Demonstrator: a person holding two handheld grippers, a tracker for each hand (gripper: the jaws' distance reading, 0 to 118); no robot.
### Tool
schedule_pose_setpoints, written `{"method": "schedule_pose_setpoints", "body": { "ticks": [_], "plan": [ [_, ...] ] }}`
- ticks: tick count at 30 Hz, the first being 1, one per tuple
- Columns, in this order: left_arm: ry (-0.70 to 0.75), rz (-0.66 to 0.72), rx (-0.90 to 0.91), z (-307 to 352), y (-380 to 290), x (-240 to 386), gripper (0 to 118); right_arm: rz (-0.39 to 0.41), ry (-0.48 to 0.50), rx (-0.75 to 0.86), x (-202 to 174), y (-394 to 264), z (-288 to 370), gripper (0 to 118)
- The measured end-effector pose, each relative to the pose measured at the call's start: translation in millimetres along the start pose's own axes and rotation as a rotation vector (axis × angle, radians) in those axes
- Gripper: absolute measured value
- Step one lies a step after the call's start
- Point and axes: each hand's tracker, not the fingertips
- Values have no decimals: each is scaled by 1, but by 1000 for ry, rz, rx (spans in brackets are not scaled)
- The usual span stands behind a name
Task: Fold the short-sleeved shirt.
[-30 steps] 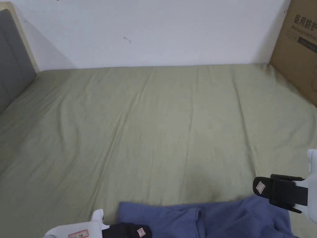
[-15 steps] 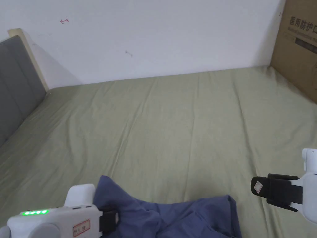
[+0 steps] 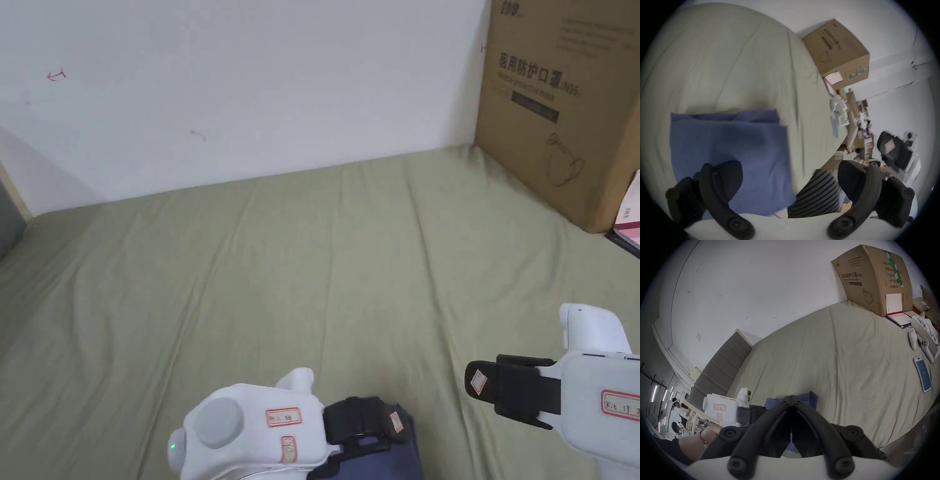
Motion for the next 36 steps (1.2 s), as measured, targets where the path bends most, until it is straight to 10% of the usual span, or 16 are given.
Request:
{"method": "schedule_pose_setpoints", "body": {
  "ticks": [7, 9, 19, 25, 36],
  "plan": [
    [127, -225, 141, 55, -11, 14, 83, -23, -20, 19, 16, 1, 3, 0],
    [175, -275, 138, 50, -16, 18, 0, -29, -23, 23, 18, 1, 2, 0],
    [230, -242, -241, -90, -42, -11, 1, -32, -29, 21, 13, 3, -3, 0],
    [57, -75, -153, -77, -34, -28, 1, -16, -9, 4, 2, 3, -6, 0],
    [413, -568, 808, 155, -18, 76, 1, 135, 14, 254, -50, 42, 12, 0]
  ]
}}
